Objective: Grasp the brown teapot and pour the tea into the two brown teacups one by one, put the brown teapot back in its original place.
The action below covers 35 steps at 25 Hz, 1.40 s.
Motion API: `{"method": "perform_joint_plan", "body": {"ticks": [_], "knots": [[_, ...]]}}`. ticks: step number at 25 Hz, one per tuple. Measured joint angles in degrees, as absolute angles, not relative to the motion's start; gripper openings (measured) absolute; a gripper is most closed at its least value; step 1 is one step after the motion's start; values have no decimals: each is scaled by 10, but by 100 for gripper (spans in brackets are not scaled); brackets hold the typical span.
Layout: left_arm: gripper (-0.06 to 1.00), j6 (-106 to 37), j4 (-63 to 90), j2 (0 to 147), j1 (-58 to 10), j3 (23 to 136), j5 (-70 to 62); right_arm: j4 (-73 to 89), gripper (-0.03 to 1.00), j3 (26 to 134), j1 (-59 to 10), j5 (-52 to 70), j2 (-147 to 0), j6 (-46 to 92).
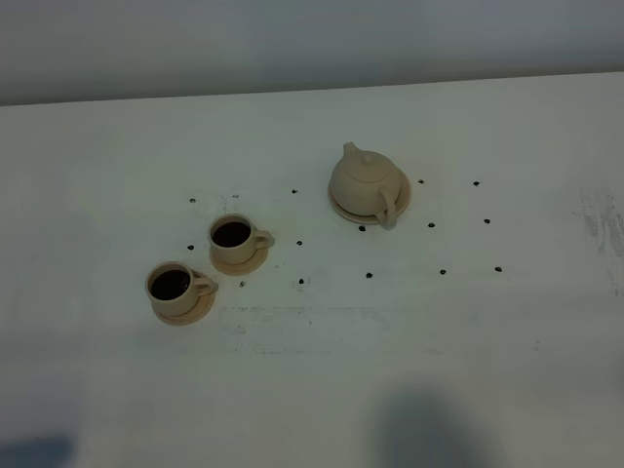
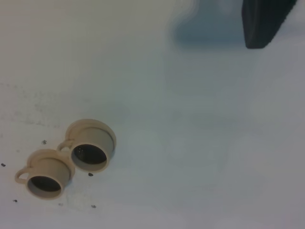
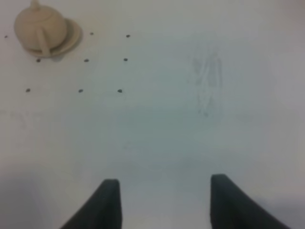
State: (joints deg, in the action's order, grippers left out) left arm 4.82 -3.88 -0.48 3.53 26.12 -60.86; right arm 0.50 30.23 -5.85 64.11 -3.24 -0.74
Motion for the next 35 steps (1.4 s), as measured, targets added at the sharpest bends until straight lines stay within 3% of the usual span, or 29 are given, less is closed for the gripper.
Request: {"method": "perform_joint_plan", "body": {"ticks": [7,14,17,29,35], "knots": [[43,48,-39,-5,35,261,-609,11,43,302,-58,644,-22,4],[43,48,-39,-5,35,261,-609,13,60,302,-58,644,-22,6],[43,48,-39,-5,35,261,-609,13,63,302,-58,644,-22,6],[43,48,-39,-5,35,261,-609,26,50,302,-58,644,-22,7],[43,49,-39,-5,35,261,-609,26,49,302,-58,644,-22,8]]}}
